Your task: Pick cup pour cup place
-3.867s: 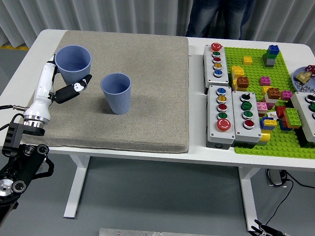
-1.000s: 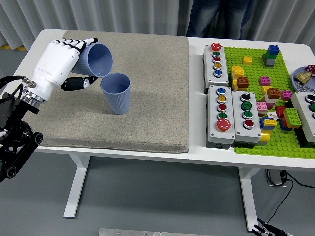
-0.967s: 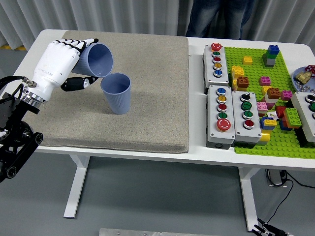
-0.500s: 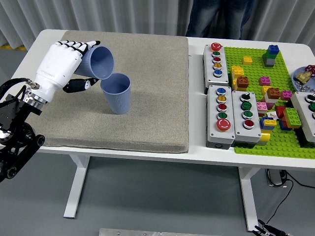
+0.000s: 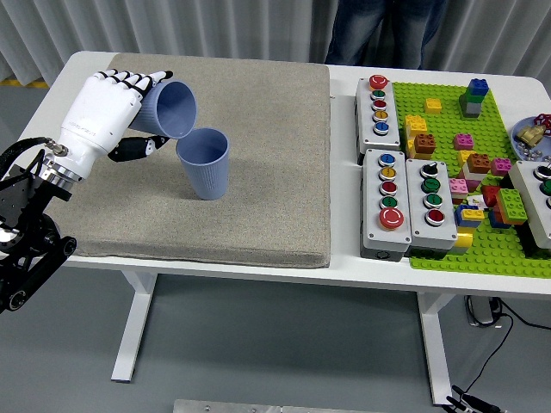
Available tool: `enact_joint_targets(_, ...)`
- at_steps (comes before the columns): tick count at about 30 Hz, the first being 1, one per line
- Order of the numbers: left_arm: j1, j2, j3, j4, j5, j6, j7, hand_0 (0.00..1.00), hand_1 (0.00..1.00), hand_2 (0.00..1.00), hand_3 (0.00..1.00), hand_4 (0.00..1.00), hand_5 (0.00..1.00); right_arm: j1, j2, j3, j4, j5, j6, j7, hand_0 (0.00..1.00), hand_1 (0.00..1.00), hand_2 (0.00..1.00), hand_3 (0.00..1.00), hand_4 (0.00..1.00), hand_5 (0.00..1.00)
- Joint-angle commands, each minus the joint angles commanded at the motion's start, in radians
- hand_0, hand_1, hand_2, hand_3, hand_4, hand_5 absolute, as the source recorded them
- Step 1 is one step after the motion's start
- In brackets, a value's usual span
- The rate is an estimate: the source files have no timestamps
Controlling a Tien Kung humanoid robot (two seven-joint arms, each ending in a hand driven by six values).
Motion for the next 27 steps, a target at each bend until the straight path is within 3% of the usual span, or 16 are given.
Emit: enact_joint_targets(27, -0.077, 0.040, 0.143, 0.027, 0.000, 0.064, 0.083, 0.480, 0.537, 0.661, 0.639, 0.630, 0.139, 0.003, -0.004, -0.011, 0.000, 0.013, -0.006, 0.008, 0.762, 0.702, 0.743, 0.622, 0.224, 0.194)
